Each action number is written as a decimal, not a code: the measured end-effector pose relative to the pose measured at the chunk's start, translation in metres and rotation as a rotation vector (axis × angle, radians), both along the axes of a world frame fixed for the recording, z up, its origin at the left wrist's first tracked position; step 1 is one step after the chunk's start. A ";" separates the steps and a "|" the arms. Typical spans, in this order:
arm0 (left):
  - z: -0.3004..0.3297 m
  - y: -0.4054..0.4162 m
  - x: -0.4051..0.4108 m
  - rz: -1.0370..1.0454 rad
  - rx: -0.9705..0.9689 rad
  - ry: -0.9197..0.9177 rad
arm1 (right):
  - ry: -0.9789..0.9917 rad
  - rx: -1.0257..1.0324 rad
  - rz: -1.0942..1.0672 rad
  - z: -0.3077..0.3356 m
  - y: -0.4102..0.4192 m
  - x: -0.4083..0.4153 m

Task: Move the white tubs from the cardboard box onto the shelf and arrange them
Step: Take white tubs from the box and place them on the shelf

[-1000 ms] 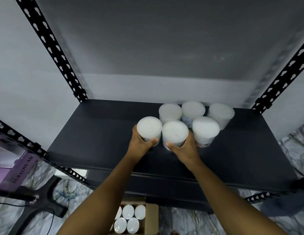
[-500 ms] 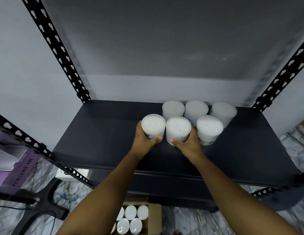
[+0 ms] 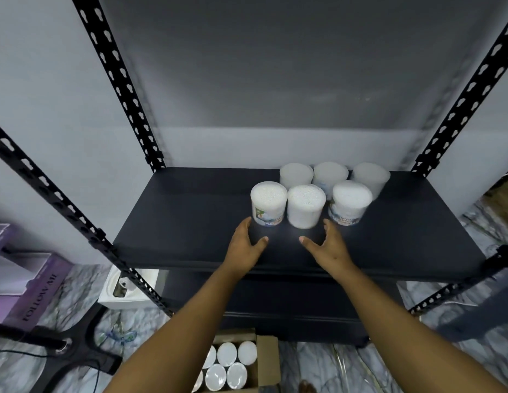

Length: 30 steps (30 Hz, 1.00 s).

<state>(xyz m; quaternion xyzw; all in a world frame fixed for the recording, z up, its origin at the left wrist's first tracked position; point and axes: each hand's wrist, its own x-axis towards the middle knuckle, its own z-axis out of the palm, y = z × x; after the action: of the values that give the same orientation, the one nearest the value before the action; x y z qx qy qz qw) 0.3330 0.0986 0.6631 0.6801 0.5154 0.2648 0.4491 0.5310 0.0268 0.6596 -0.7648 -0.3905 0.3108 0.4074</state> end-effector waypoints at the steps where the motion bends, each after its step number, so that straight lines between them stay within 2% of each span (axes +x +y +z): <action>1: 0.001 -0.007 -0.005 -0.011 0.009 0.014 | -0.018 -0.009 0.002 0.002 -0.007 -0.005; 13: -0.018 -0.084 -0.081 -0.109 0.079 0.090 | -0.196 -0.044 0.148 0.000 -0.097 -0.095; 24: -0.058 -0.156 -0.148 -0.016 -0.059 0.249 | -0.184 -0.192 0.388 -0.048 -0.145 -0.140; 30: -0.095 -0.198 -0.161 0.033 -0.157 0.321 | -0.134 -0.290 0.510 -0.097 -0.159 -0.150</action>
<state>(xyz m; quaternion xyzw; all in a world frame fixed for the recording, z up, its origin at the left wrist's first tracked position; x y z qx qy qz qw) 0.1722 -0.0996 0.5679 0.6680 0.6105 0.1193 0.4085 0.3808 -0.1318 0.5627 -0.7110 -0.5477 0.4043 0.1760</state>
